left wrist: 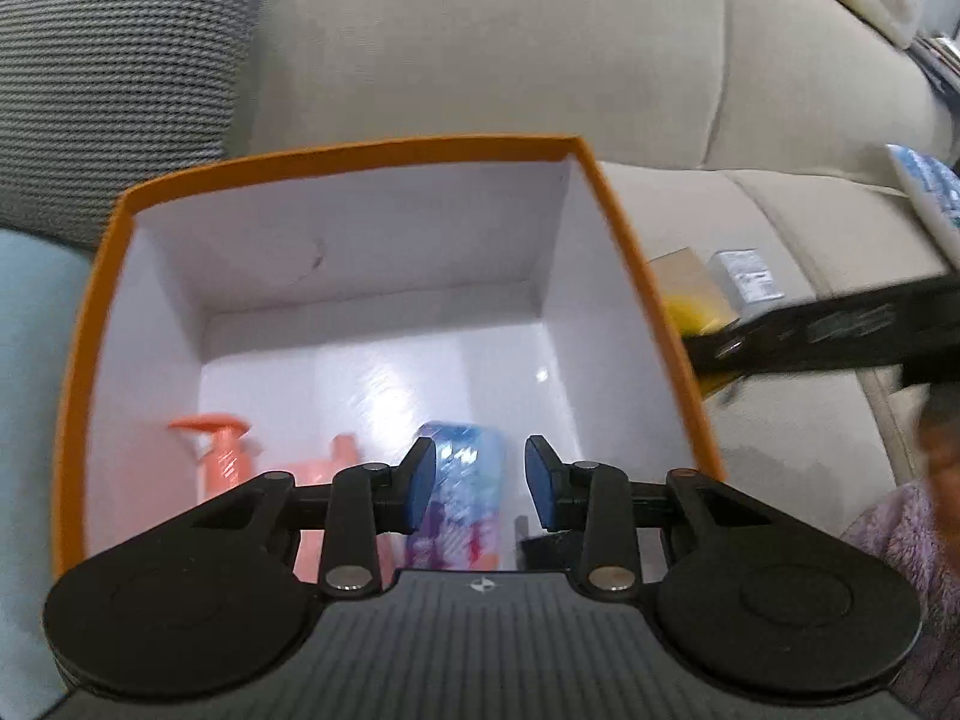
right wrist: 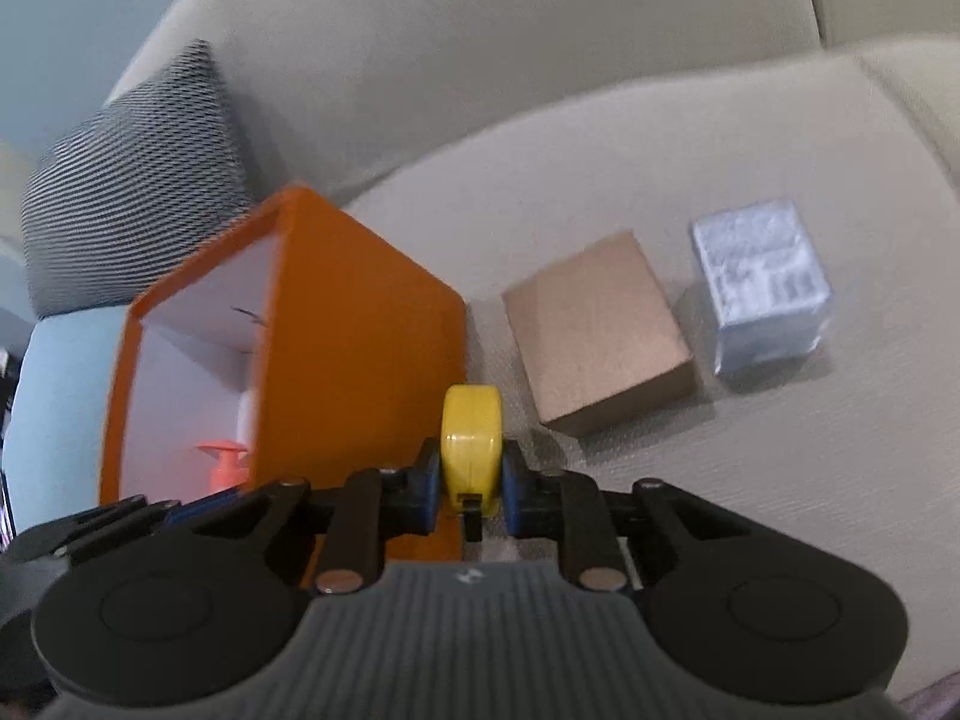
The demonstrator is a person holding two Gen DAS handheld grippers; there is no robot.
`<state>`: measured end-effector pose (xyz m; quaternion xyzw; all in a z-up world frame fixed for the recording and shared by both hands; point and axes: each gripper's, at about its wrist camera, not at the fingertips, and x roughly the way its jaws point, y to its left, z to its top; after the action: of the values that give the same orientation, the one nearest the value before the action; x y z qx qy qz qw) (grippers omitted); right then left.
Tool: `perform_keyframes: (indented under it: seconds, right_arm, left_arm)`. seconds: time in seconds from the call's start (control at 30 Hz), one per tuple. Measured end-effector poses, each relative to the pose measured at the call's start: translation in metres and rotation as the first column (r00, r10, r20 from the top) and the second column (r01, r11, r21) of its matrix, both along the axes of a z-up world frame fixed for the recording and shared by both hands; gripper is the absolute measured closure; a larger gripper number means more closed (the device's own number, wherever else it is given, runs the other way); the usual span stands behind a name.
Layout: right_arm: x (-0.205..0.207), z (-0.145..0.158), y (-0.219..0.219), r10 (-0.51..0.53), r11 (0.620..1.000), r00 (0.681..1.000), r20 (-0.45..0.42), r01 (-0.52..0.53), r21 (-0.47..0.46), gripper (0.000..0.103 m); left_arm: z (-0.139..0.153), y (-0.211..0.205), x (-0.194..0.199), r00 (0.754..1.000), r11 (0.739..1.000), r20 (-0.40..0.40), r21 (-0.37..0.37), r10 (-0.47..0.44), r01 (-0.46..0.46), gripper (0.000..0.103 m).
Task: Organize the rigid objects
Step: 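Carry the yellow tape measure into the box and open the right gripper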
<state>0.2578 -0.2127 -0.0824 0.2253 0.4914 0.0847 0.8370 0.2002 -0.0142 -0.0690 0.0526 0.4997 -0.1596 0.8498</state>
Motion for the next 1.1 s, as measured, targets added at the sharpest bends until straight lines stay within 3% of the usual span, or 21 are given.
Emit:
perform_keyframes:
  seconds: [0.17,0.3,0.4,0.5,0.73,0.83,0.9,1.0,1.1]
  right_arm:
    - [-0.019,0.064,0.009,0.080,0.997,0.987,0.142,-0.076,-0.032,0.083]
    - [-0.022,0.101,0.034,0.242,0.968,0.951,0.192,-0.225,-0.106,0.083]
    - [-0.007,0.101,0.072,0.390,0.904,0.915,0.101,-0.361,-0.228,0.083]
    - [0.007,0.088,0.092,0.451,0.847,0.892,0.012,-0.424,-0.320,0.083]
    - [0.034,0.058,0.122,0.552,0.709,0.817,-0.170,-0.567,-0.420,0.083]
    - [0.042,0.049,0.129,0.572,0.676,0.789,-0.226,-0.609,-0.416,0.083]
    - [0.047,0.045,0.135,0.581,0.657,0.771,-0.261,-0.633,-0.409,0.083]
    - [0.049,0.039,0.141,0.603,0.615,0.739,-0.301,-0.671,-0.414,0.083]
    - [0.049,0.035,0.147,0.622,0.578,0.710,-0.332,-0.701,-0.418,0.083]
  left_arm:
    - [0.005,0.015,-0.007,1.000,1.000,0.005,-0.006,0.018,-0.018,0.066]
    - [0.001,0.014,-0.005,0.997,0.997,0.003,-0.006,-0.078,0.078,0.066]
    - [-0.009,0.006,0.000,0.980,0.980,0.019,0.011,-0.198,0.198,0.065]
    - [-0.023,-0.002,0.008,0.961,0.960,0.012,0.050,-0.276,0.275,0.063]
    - [-0.045,-0.008,0.012,0.942,0.936,0.035,0.132,-0.334,0.327,0.053]
    - [-0.048,-0.005,0.011,0.936,0.929,0.040,0.143,-0.351,0.342,0.047]
    - [-0.048,0.000,0.013,0.941,0.936,0.047,0.132,-0.334,0.326,0.048]
    - [-0.047,0.005,0.011,0.946,0.941,0.065,0.147,-0.317,0.305,0.057]
    - [-0.041,0.013,0.009,0.950,0.950,0.087,0.123,-0.299,0.288,0.057]
